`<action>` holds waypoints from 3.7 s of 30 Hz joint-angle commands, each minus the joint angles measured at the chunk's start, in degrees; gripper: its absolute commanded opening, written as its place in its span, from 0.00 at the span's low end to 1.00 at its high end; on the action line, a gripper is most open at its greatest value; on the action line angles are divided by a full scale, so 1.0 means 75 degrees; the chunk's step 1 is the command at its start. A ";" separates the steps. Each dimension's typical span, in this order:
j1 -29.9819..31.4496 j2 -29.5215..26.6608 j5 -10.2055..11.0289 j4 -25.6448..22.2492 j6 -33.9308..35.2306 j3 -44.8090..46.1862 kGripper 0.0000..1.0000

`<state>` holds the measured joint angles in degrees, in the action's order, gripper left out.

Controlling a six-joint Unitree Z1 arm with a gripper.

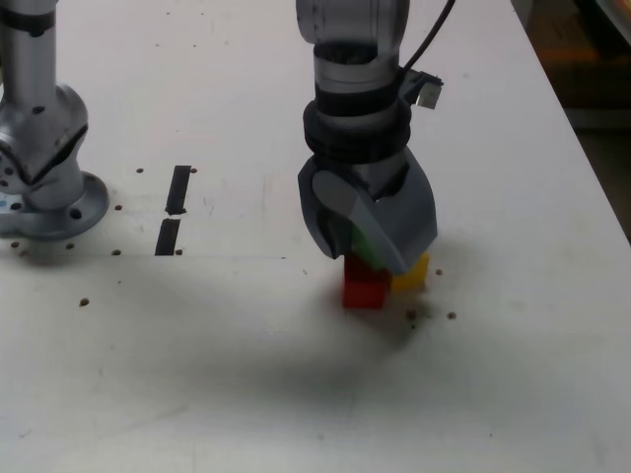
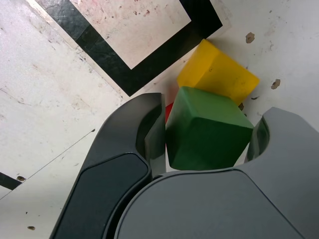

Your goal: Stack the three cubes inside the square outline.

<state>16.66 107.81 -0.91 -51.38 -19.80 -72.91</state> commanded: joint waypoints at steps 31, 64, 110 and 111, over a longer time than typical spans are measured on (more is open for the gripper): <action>-0.2396 -0.1916 0.0714 -0.1237 0.0805 0.1150 0.21; -0.3191 -0.1611 -0.0265 0.0391 -0.0332 0.2623 0.87; 0.1394 -0.2096 0.2645 -0.0270 -0.2410 0.1625 0.96; 0.1486 -0.2017 0.2658 -0.0276 -0.2430 0.1573 0.96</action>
<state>27.36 92.31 18.94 -53.47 -37.95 -60.70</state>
